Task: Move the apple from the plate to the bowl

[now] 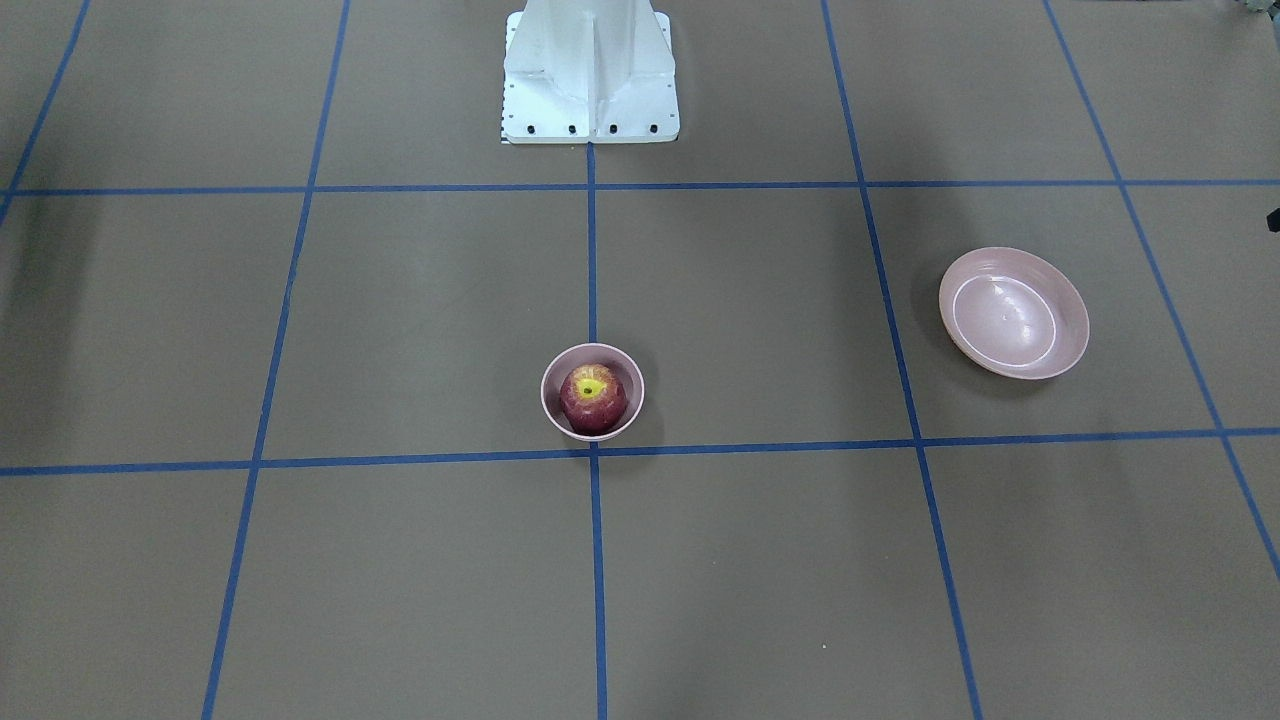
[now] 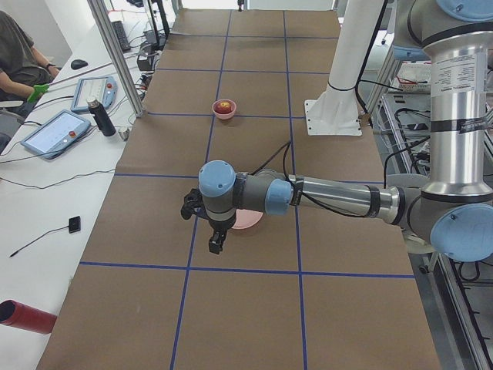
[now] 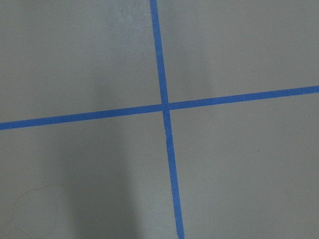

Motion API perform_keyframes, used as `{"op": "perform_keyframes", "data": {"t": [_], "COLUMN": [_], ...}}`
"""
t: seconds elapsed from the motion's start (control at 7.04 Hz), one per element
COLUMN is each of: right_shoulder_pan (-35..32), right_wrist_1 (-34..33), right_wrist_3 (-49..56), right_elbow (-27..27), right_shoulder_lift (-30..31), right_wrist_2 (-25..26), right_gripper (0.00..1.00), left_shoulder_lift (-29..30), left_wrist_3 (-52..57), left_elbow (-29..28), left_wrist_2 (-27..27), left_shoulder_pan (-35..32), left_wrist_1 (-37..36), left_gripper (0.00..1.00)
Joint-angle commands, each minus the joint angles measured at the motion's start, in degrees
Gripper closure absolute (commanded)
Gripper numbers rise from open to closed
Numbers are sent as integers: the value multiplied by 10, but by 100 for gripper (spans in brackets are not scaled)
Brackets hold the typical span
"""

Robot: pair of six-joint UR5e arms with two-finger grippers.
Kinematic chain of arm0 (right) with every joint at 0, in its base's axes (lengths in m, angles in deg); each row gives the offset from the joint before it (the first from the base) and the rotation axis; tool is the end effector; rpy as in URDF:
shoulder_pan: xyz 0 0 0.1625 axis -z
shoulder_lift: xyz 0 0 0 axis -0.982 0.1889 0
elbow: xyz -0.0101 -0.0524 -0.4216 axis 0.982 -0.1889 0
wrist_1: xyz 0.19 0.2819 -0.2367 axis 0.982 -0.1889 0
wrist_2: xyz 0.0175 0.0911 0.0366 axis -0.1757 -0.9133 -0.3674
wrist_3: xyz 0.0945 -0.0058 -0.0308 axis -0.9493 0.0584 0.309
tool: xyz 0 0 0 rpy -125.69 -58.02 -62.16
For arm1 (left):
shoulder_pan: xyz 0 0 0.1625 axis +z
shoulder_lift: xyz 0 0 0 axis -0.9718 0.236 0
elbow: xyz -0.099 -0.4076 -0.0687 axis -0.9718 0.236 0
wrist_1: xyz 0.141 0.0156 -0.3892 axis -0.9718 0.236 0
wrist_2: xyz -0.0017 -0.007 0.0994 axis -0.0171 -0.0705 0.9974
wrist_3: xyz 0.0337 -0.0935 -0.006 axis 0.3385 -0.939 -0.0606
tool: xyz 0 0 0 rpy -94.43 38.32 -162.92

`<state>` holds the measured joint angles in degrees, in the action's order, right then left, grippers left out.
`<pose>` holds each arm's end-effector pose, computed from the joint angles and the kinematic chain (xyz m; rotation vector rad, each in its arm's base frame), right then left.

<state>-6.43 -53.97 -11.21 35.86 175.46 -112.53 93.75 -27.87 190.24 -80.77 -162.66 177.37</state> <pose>0.0291 -0.4845 0.6241 0.0053 -0.7431 0.1307 -0.0306 -0.4585 0.5928 0.1514 0.8223 0.2479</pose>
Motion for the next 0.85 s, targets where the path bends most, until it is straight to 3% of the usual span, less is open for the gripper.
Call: {"op": "perform_keyframes", "data": {"t": [0.0,0.71], "right_shoulder_pan": [0,13], "right_wrist_1": [3,11], "right_wrist_3": [0,-1], "right_elbow": [0,-2], "right_shoulder_lift": [0,-6], "right_wrist_2": [-2,-1], "right_gripper": [0,0], "left_shoulder_lift": [0,-3], "left_wrist_3": [-1,-1], "left_elbow": [1,6], "left_wrist_2": [-1,0], "left_shoulder_pan": [0,0], "left_wrist_1": [0,0], "left_gripper": [2,2]}}
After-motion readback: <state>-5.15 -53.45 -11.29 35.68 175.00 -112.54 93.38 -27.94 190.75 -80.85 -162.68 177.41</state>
